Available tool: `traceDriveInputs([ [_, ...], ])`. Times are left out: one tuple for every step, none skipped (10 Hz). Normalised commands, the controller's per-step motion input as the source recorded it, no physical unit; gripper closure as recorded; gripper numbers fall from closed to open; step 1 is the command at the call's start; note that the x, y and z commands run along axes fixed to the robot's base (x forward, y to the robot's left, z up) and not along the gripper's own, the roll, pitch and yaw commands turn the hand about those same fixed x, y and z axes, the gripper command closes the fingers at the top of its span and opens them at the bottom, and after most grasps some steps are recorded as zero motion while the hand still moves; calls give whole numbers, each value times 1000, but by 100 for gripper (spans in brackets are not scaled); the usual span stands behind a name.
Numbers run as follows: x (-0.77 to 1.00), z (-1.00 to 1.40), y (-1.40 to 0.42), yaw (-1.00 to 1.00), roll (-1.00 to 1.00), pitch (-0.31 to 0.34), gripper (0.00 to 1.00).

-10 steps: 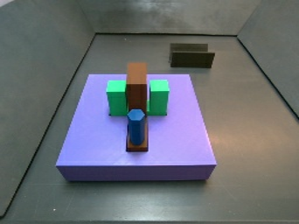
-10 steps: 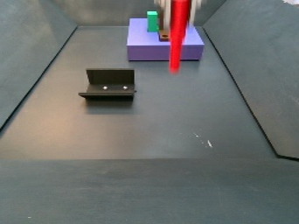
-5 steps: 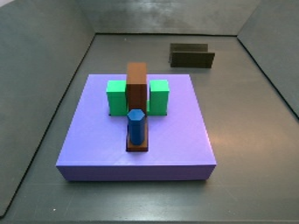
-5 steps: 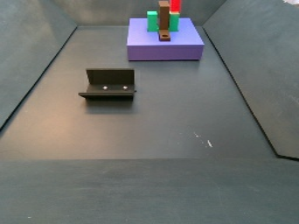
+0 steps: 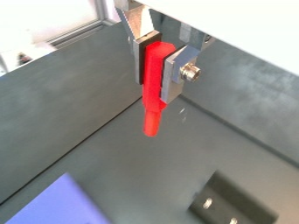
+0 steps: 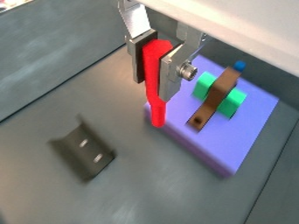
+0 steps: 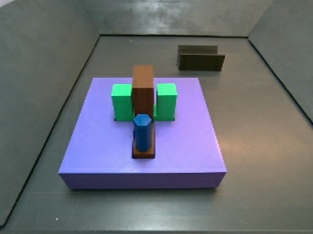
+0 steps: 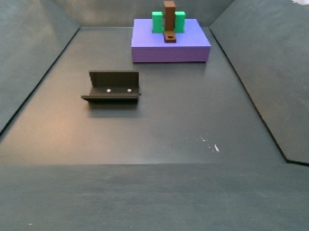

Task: Pick up the red object. Move up. Move to above the board. Insert the red object.
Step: Move to above the board.

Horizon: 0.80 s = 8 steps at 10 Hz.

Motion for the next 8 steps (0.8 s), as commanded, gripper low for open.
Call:
traceDriveInputs([
  [-47, 144, -1400, 8, -1, 14, 100],
  [-36, 151, -1400, 4, -9, 21, 100],
  [-25, 165, -1400, 2, -1, 48, 100],
  [-8, 170, -1400, 7, 1, 72, 100],
  [40, 117, -935, 7, 6, 109, 100],
  [58, 88, -684, 7, 4, 129, 100],
  [68, 57, -342, 8, 10, 146, 100],
  [57, 50, -221, 8, 17, 139, 100],
])
